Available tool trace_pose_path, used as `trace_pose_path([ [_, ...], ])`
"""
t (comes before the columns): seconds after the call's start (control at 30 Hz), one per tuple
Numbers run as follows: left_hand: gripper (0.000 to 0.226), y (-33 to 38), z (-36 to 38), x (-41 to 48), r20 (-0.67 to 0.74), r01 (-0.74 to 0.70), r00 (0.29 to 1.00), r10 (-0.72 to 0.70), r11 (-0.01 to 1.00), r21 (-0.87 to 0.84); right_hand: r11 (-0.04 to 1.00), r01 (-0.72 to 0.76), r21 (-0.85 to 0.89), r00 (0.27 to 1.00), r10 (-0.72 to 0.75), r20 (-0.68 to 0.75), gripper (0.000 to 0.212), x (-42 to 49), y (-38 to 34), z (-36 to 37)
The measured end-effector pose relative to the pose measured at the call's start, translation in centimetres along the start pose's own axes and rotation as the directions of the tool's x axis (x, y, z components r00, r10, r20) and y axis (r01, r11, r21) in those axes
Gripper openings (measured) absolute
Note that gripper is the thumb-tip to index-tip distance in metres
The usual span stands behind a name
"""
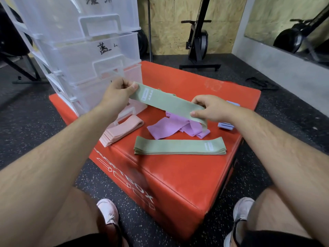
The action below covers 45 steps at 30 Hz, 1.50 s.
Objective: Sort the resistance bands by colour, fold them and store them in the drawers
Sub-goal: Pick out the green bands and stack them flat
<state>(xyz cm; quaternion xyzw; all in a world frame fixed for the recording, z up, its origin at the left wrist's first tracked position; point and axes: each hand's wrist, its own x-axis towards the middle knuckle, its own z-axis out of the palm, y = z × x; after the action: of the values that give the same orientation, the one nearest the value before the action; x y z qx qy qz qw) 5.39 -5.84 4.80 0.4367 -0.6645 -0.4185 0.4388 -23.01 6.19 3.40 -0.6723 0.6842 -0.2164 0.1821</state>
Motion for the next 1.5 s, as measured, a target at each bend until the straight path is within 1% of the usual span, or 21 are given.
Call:
trace_pose_path([
  [0.1, 0.017, -0.4, -0.5, -0.2, 0.005, 0.054, 0.999, -0.054, 0.998, -0.041, 0.994, -0.038, -0.103, 0.999, 0.04, 0.015, 0.008, -1.2, 1.1, -0.8],
  [0.17, 0.017, -0.6, -0.9, -0.5, 0.027, 0.105, 0.994, -0.103, 0.991, -0.086, 0.988, -0.06, -0.14, 0.998, 0.062, 0.009, 0.013, -2.1, 1.8, -1.4],
  [0.23, 0.018, -1.1, -1.0, -0.9, 0.07, 0.146, 0.988, -0.14, 0.986, -0.084, 0.985, -0.083, -0.148, 0.996, 0.085, 0.011, 0.014, -3.1, 2.5, -1.9],
  [0.3, 0.019, -1.6, -1.3, -1.5, 0.103, 0.17, 0.981, -0.164, 0.984, -0.05, 0.988, -0.121, -0.095, 0.992, 0.125, 0.029, 0.011, -4.0, 3.5, -2.0],
  [0.4, 0.02, -2.5, -1.6, -2.7, 0.186, 0.212, 0.96, -0.209, 0.977, 0.0, 0.981, -0.178, 0.073, 0.982, 0.173, 0.079, 0.018, -5.2, 5.2, -2.0],
  [0.5, 0.024, -3.6, -1.0, -4.4, 0.25, 0.251, 0.929, -0.273, 0.961, 0.119, 0.976, -0.193, 0.1, 0.98, 0.185, 0.077, 0.022, -6.5, 6.0, -1.7],
  [0.57, 0.022, -4.4, -0.3, -5.4, 0.247, 0.256, 0.923, -0.295, 0.95, 0.181, 0.979, -0.182, 0.091, 0.981, 0.176, 0.078, 0.023, -7.3, 6.0, -1.3],
  [0.63, 0.018, -5.2, 0.0, -6.2, 0.243, 0.214, 0.928, -0.284, 0.937, 0.277, 0.985, -0.167, 0.042, 0.983, 0.163, 0.082, 0.021, -7.8, 6.0, -0.6],
  [0.73, 0.013, -6.3, 0.0, -6.7, 0.263, 0.112, 0.934, -0.241, 0.898, 0.425, 0.989, -0.133, -0.058, 0.989, 0.137, 0.06, 0.017, -8.3, 6.1, 0.7],
  [0.87, 0.012, -7.1, 0.1, -7.4, 0.282, -0.041, 0.945, -0.168, 0.794, 0.607, 0.976, -0.083, -0.202, 0.995, 0.093, 0.041, 0.011, -8.5, 6.0, 2.1],
  [0.97, 0.012, -7.6, 0.3, -7.5, 0.304, -0.131, 0.946, -0.113, 0.725, 0.676, 0.959, -0.037, -0.282, 0.996, 0.059, 0.072, 0.009, -8.6, 6.1, 2.9],
  [1.03, 0.016, -8.2, 0.3, -7.4, 0.318, -0.186, 0.946, -0.059, 0.707, 0.683, 0.951, -0.026, -0.309, 0.996, 0.053, 0.078, 0.008, -8.5, 6.4, 3.1],
  [1.1, 0.02, -8.4, 0.2, -7.5, 0.357, -0.283, 0.933, 0.043, 0.698, 0.657, 0.949, -0.006, -0.316, 0.996, 0.033, 0.079, 0.007, -8.4, 6.7, 3.1],
  [1.17, 0.023, -8.4, 0.2, -7.7, 0.432, -0.415, 0.889, 0.155, 0.674, 0.611, 0.952, 0.037, -0.304, 0.996, -0.009, 0.09, 0.008, -8.5, 6.7, 2.9],
  [1.2, 0.025, -8.3, 0.2, -7.7, 0.482, -0.468, 0.857, 0.185, 0.671, 0.575, 0.953, 0.056, -0.298, 0.994, -0.024, 0.11, 0.012, -8.7, 6.5, 2.8],
  [1.27, 0.036, -8.3, 0.2, -7.9, 0.577, -0.507, 0.802, 0.153, 0.684, 0.524, 0.954, 0.049, -0.297, 0.987, 0.0, 0.163, 0.027, -8.9, 6.3, 2.6],
  [1.33, 0.042, -8.7, 0.3, -7.9, 0.624, -0.501, 0.777, 0.083, 0.683, 0.532, 0.95, 0.019, -0.311, 0.982, 0.042, 0.186, 0.035, -9.1, 6.3, 2.6],
  [1.4, 0.037, -8.8, 0.5, -7.8, 0.639, -0.492, 0.767, 0.054, 0.688, 0.533, 0.949, 0.001, -0.316, 0.98, 0.063, 0.191, 0.037, -9.1, 6.4, 2.7],
  [1.5, 0.036, -8.9, 0.7, -7.6, 0.639, -0.5, 0.766, 0.068, 0.688, 0.526, 0.944, -0.004, -0.331, 0.975, 0.078, 0.208, 0.036, -9.2, 6.3, 2.7],
])
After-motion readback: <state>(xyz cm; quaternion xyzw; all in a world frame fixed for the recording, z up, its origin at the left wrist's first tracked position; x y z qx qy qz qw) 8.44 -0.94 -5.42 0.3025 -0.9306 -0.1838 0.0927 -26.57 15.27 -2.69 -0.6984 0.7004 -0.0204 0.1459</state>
